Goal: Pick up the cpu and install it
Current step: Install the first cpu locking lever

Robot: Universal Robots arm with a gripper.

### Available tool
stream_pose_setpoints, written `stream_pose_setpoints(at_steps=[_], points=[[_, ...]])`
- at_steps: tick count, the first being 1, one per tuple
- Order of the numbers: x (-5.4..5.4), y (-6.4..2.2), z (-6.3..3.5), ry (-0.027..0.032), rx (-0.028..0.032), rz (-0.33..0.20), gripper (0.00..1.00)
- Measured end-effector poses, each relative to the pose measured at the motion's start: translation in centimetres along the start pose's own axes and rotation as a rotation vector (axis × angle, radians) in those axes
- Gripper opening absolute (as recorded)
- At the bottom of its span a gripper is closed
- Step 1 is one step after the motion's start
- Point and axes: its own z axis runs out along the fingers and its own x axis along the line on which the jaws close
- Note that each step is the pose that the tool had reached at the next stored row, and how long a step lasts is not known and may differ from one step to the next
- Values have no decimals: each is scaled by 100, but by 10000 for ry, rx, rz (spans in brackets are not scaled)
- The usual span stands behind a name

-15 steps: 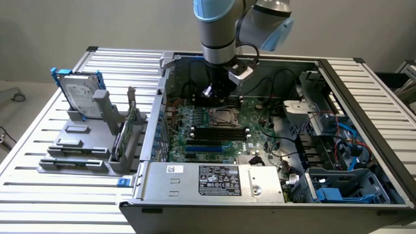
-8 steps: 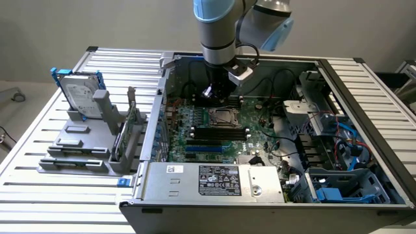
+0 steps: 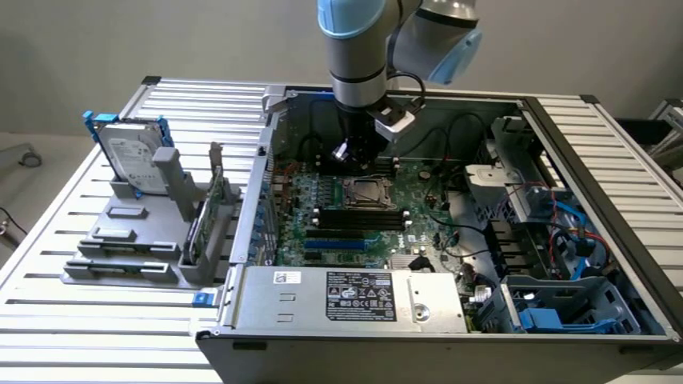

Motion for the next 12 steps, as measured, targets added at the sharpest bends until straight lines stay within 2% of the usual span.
stream_pose_setpoints(at_steps=[12], points=[[3, 6, 25, 2, 2, -8, 11]])
